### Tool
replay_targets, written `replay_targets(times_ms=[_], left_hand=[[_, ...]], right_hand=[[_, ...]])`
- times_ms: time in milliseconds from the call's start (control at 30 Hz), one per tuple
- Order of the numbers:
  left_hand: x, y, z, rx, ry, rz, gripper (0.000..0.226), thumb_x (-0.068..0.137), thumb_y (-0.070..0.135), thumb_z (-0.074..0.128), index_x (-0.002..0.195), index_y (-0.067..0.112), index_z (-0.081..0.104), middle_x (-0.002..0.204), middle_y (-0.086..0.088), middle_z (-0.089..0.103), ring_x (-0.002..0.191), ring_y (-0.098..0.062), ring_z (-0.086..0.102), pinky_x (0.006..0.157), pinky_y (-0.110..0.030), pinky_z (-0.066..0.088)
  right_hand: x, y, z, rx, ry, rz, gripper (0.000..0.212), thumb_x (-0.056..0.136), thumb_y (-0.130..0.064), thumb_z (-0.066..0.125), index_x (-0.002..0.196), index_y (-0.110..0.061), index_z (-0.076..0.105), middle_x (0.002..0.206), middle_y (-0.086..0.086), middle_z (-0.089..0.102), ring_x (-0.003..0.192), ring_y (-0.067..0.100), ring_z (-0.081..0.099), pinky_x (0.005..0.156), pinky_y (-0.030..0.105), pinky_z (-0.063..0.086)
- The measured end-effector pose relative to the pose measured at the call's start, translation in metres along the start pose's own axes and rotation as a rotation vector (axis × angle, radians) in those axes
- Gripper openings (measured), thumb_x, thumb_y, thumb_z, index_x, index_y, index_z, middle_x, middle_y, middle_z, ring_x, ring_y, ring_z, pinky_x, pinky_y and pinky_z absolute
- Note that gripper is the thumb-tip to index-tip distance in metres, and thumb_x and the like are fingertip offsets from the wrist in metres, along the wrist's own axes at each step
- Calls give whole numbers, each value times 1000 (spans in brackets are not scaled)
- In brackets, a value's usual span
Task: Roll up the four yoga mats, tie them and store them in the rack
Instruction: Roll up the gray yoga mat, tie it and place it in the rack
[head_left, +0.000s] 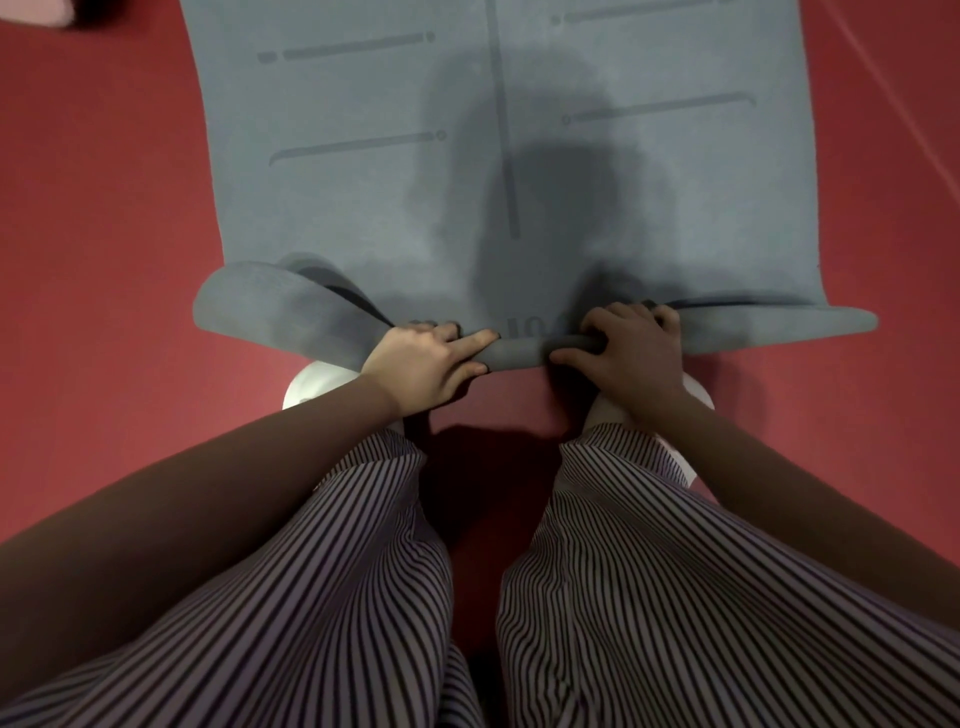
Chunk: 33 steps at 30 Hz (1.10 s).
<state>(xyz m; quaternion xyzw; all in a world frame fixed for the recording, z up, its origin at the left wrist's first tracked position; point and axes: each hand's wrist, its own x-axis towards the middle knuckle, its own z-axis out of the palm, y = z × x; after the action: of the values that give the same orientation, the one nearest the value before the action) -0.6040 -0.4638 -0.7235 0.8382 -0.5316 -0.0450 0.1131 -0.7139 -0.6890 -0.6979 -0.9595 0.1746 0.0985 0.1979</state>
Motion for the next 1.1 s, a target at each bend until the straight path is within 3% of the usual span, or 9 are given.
replay_targets(times_ms=[133, 267, 367, 467, 633, 733, 833, 967, 1100], left_hand=[[-1, -1, 0, 12, 31, 24, 45, 92, 45, 40, 116, 19, 67, 74, -6, 63, 62, -27, 63, 56, -29, 48], [-2, 0, -1, 111, 66, 117, 42, 94, 41, 42, 116, 13, 65, 95, -4, 65, 85, -21, 54, 72, -30, 38], [0, -1, 1, 108, 29, 159, 47, 94, 46, 41, 128, 18, 56, 99, -3, 63, 84, -22, 58, 67, -30, 44], [2, -6, 3, 122, -33, 214, 45, 98, 45, 35, 141, 34, 37, 92, -1, 61, 74, -22, 56, 58, -31, 49], [9, -7, 2, 2, -78, 145, 44, 94, 43, 36, 135, 37, 50, 87, -4, 62, 66, -25, 57, 50, -29, 48], [11, -8, 1, -21, -100, 133, 46, 93, 45, 35, 135, 38, 50, 86, -4, 62, 64, -25, 57, 47, -28, 46], [11, -9, 1, -40, -108, 131, 46, 93, 45, 35, 137, 41, 46, 86, -5, 61, 64, -25, 57, 47, -27, 45], [12, -10, -1, -84, -107, 133, 44, 93, 45, 35, 136, 40, 42, 84, -5, 59, 64, -26, 57, 46, -28, 45], [13, -10, -3, -78, -102, 142, 44, 92, 45, 35, 134, 39, 45, 82, -4, 58, 64, -24, 57, 45, -27, 44]], right_hand=[[12, 7, 0, 94, -106, -11, 41, 75, -54, 69, 87, -15, 67, 86, 1, 62, 106, 19, 47, 90, 31, 22], [27, 13, -2, 152, -246, -8, 36, 73, -55, 70, 74, -20, 61, 70, -5, 50, 93, 17, 49, 85, 30, 26], [33, 17, -4, 177, -284, 2, 37, 69, -58, 71, 69, -23, 58, 65, -7, 49, 82, 13, 48, 83, 30, 27], [33, 18, -3, 200, -249, 5, 36, 64, -59, 73, 69, -27, 58, 67, -7, 52, 78, 12, 49, 80, 28, 30], [27, 31, -15, 201, -251, -76, 35, 70, -44, 78, 90, -19, 66, 85, 0, 53, 82, 14, 48, 73, 21, 30], [15, 46, -23, 270, -118, -237, 37, 66, -35, 77, 85, -4, 70, 88, 13, 57, 83, 19, 52, 74, 14, 35], [6, 53, -18, 94, 67, -184, 43, 67, -52, 66, 81, -13, 73, 87, 8, 59, 84, 21, 48, 77, 33, 30], [5, 51, -18, -75, 146, -156, 48, 69, -60, 56, 77, -16, 74, 72, -1, 64, 78, 13, 41, 73, 33, 24], [9, 50, -16, -24, 54, -160, 55, 72, -62, 49, 77, -13, 74, 74, 3, 67, 78, 24, 59, 72, 30, 37]])
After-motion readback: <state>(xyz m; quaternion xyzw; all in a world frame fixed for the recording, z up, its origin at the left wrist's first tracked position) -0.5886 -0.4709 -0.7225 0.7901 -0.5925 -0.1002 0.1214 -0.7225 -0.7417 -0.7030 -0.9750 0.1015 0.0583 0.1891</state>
